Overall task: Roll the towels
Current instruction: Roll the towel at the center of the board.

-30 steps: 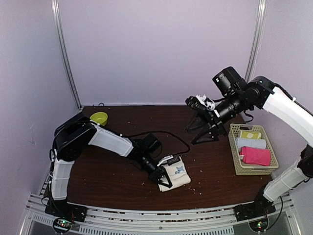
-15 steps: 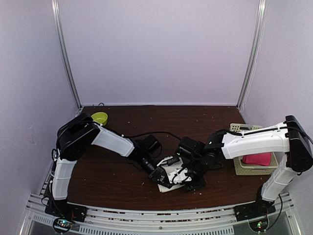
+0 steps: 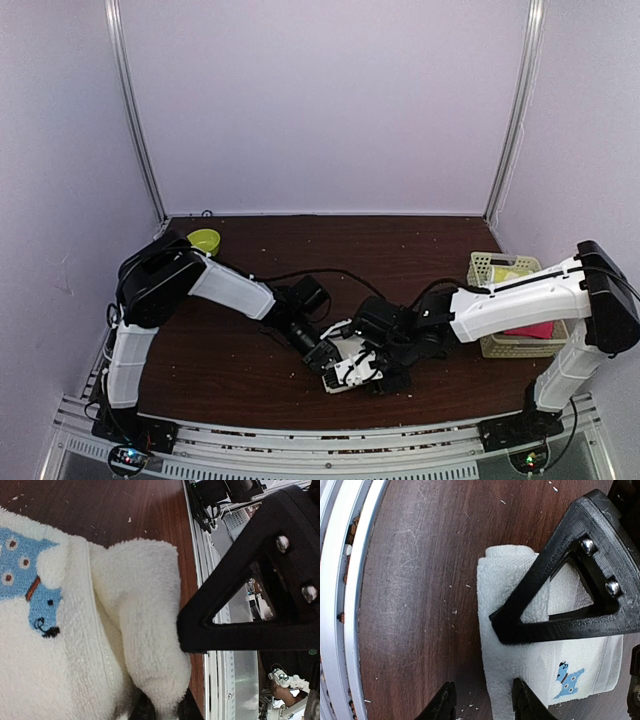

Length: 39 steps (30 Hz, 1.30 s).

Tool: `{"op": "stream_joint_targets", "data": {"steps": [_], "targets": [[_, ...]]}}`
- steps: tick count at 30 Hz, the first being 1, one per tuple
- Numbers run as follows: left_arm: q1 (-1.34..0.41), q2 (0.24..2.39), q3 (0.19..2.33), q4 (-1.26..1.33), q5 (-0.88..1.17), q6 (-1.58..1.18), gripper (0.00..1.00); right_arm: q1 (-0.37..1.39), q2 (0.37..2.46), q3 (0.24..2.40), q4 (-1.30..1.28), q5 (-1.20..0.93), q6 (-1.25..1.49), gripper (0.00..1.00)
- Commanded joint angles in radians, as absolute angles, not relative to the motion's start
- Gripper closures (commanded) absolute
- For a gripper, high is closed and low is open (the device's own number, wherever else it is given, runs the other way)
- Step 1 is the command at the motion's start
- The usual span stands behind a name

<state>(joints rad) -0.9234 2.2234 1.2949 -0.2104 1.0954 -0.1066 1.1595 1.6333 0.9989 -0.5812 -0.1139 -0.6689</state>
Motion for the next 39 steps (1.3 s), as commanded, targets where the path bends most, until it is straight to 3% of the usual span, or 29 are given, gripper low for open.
{"op": "stream_joint_targets", "data": {"steps": [1,8,18,34,39], "targets": [[-0.933,2.293,1.269,-0.311,1.023,-0.089,0.90,1.177,1.645,0.958,-0.464,-0.026,-0.666,0.59],[-0.929,2.294,1.285,-0.380,1.049,-0.040,0.90,1.182,1.692,0.915,-0.402,0.046,-0.696,0.59],[-0.916,2.306,1.291,-0.395,1.057,-0.040,0.92,1.186,1.600,1.058,-0.601,-0.024,-0.683,0.59],[-0.914,2.291,1.285,-0.402,1.046,-0.033,0.92,1.187,1.725,0.964,-0.466,-0.009,-0.708,0.59],[-0.910,2.217,1.260,-0.419,1.026,-0.012,0.75,1.171,1.781,0.952,-0.454,-0.022,-0.720,0.67]]}}
